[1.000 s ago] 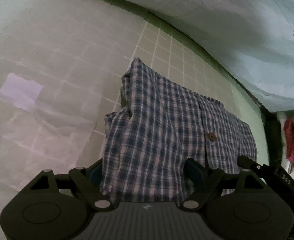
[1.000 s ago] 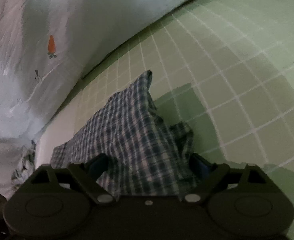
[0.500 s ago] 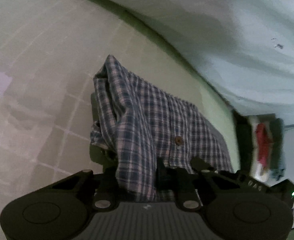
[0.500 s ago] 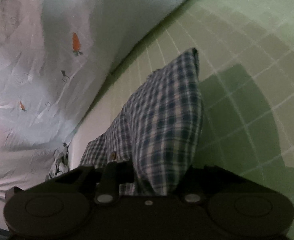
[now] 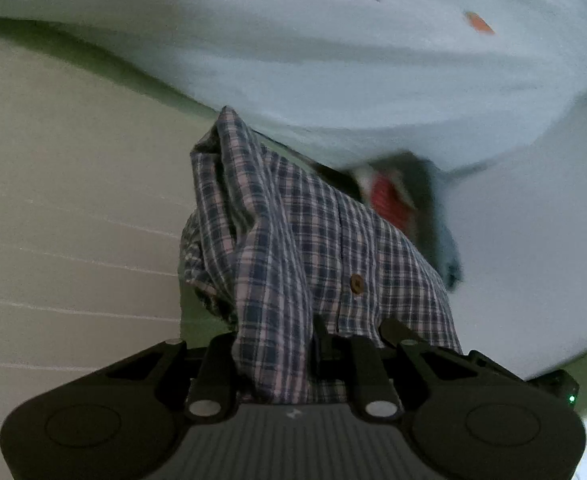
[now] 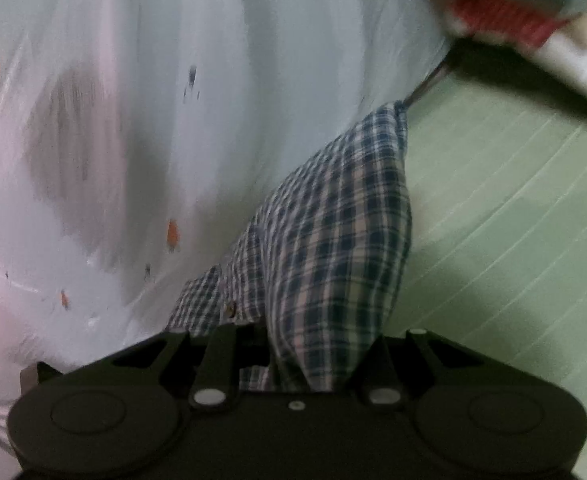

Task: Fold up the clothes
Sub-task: 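Carry the folded shirt with both grippers onto the clothes stack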

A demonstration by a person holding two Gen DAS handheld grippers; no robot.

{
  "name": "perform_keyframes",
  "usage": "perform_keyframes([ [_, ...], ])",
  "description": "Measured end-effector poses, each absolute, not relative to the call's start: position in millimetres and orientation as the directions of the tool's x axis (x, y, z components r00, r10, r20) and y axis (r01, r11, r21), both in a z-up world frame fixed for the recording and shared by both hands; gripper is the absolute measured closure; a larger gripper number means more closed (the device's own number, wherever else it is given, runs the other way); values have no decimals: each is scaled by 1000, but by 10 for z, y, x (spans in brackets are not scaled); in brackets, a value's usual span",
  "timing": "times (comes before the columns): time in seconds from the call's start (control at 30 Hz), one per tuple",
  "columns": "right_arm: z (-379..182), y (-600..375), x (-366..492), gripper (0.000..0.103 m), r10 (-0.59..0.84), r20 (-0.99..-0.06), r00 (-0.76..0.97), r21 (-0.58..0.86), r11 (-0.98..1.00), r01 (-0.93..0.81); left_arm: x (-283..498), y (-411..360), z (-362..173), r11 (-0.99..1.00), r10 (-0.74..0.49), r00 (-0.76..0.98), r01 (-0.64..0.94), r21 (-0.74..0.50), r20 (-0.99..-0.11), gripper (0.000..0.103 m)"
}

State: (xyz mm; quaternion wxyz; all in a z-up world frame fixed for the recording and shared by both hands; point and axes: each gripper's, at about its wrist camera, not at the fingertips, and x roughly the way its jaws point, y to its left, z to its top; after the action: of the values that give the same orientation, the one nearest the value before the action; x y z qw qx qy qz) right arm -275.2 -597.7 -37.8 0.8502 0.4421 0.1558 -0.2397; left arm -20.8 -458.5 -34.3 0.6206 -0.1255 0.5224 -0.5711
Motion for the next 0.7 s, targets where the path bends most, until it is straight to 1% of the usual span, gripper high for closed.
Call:
perform_keyframes([
  [0.13, -123, -6282, -3231, 81, -323, -467, 823, 642, 517, 566, -643, -5035, -153, 255, -839, -243, 613, -747, -486, 83],
  [0.3, 257, -6864, -3598, 81, -305, -403, 863, 628, 594, 503, -1047, -5457, 145, 210, -886, -218, 600, -772, -410, 84],
  [0.47, 843, -7629, -3794, 81, -245, -278, 929, 595, 715, 367, -1399, -5862, 723, 155, -953, -106, 635, -757, -283, 84],
  [0.57, 1226, -8104, -3920, 81, -234, -186, 954, 551, 780, 298, -1564, -6295, 1067, 88, -980, -76, 665, -742, -184, 84],
  [0.63, 1443, -8432, -4022, 81, -248, -151, 957, 521, 803, 290, -1672, -6646, 1249, 49, -989, -72, 668, -742, -130, 84],
  [0.7, 1645, -8765, -4110, 81, -270, -130, 954, 482, 823, 299, -1772, -7004, 1381, 29, -991, -74, 679, -734, -108, 84],
])
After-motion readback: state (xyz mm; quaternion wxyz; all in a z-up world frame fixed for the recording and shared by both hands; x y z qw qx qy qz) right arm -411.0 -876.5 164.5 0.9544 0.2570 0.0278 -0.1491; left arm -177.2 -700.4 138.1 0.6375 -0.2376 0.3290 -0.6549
